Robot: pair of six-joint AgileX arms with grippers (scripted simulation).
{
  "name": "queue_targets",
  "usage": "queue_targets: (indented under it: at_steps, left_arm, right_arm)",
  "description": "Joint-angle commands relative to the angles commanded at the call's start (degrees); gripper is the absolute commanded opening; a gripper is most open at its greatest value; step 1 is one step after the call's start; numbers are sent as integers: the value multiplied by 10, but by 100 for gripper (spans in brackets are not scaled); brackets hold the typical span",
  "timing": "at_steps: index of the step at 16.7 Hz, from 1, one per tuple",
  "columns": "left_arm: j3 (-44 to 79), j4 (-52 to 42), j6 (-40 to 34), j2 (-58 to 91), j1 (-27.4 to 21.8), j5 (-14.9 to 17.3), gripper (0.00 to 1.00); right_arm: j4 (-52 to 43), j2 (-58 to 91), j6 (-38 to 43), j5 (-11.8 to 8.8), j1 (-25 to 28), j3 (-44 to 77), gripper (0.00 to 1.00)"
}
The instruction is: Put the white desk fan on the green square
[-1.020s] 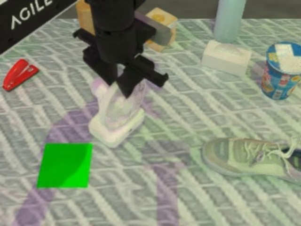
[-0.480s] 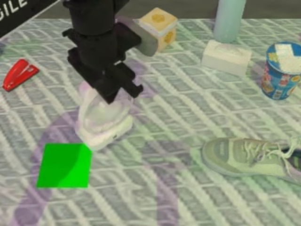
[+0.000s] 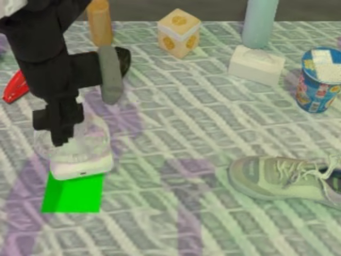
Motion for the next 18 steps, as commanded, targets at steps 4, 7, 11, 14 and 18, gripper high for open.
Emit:
queue_targets:
  at_steps: [4, 7, 11, 14, 18]
  left_arm:
    - [-83, 20, 125, -62, 31, 0, 0]
    - [-109, 26, 155, -81, 41, 0, 0]
    - [-107, 26, 155, -79, 38, 0, 0]
    - [-128, 50, 156, -78, 40, 0, 0]
    - [-176, 103, 158, -72, 44, 0, 0]
  right_arm:
    - [0, 0, 0, 0, 0, 0, 100]
    - [0, 0, 0, 0, 0, 0, 100]
    - [0, 0, 0, 0, 0, 0, 100]
    - [0, 0, 0, 0, 0, 0, 100]
    - [0, 0, 0, 0, 0, 0, 100]
